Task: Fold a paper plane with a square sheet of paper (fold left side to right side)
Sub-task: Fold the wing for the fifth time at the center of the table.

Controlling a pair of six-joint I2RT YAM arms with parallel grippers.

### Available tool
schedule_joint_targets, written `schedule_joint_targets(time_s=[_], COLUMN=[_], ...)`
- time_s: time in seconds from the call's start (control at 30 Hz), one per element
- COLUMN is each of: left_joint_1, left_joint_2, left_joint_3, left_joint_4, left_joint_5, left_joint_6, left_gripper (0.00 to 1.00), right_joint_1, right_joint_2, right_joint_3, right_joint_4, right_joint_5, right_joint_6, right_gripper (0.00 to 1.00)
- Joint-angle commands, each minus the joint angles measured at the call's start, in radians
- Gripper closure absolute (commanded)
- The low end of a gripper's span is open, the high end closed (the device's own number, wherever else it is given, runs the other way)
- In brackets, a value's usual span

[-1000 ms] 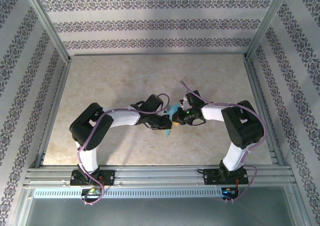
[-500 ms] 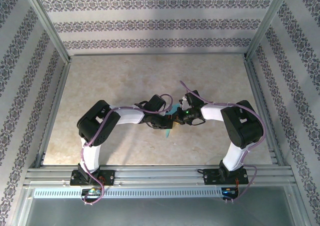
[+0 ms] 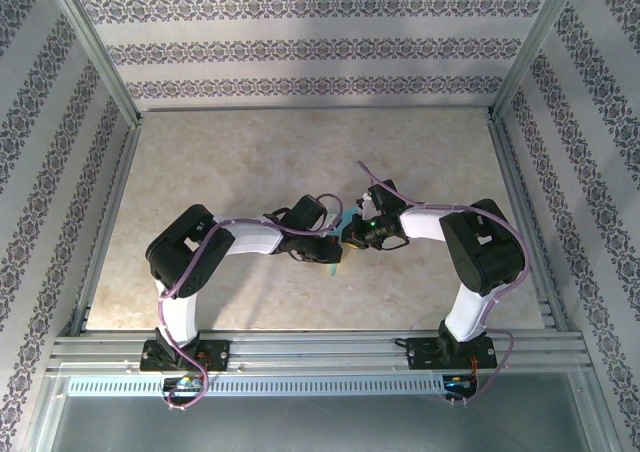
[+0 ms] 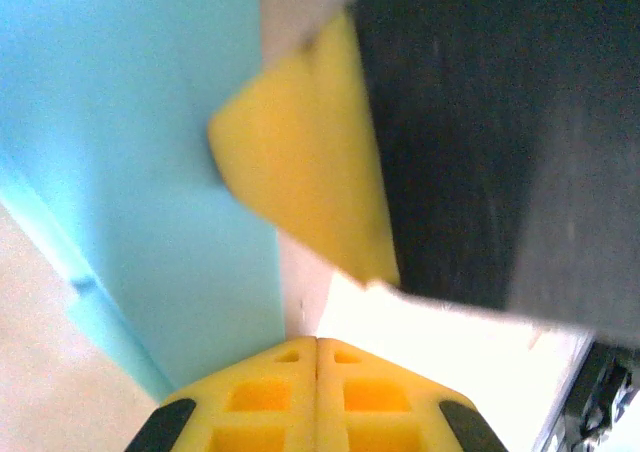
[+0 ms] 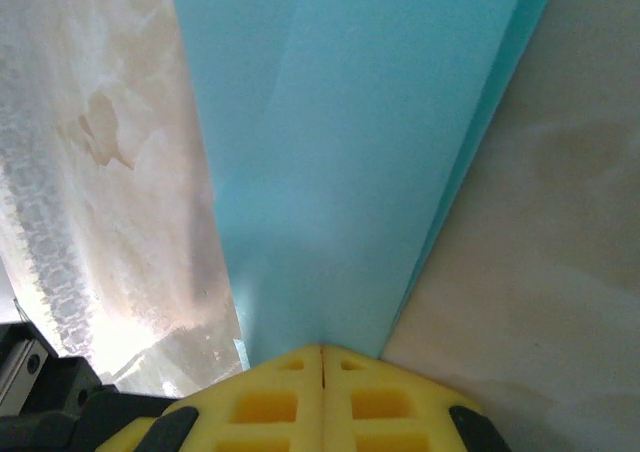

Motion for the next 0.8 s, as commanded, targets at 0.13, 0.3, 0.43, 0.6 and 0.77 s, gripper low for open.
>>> schedule_joint_targets(time_s=[0.13, 0.3, 0.43, 0.6, 0.77], left_joint_1=[-0.042, -0.046, -0.046, -0.047, -0.033], left_joint_2=[-0.069, -0.103, -0.137, -0.186, -0.286], left_joint_3=[-0.099, -0.144, -0.165, -0.176, -0.200], left_joint_4=[-0.083, -0.066, -0.053, -0.013, 0.051], left_joint_5=[0.036, 0.049, 0.048, 0.046, 0.000], left_joint_6=[0.077, 0.093, 0.102, 0.093, 0.072], left_gripper=[1.00, 1.00, 1.00, 1.00, 1.00], right_joint_1=[0.013, 0.013, 0.013, 0.013, 0.013], right_joint_2=[0.074, 0.071, 0.070, 0.058, -0.013], right_joint_3=[-0.025, -0.017, -0.001, 0.028, 0.083], right_joint_4=[-0.097, -0.104, -0.111, -0.117, -0.175], right_joint_5=[0.129, 0.127, 0.123, 0.112, 0.137], right_joint_6=[-0.008, -0.013, -0.016, -0.018, -0.042], right_gripper=[1.00, 1.00, 1.00, 1.00, 0.94])
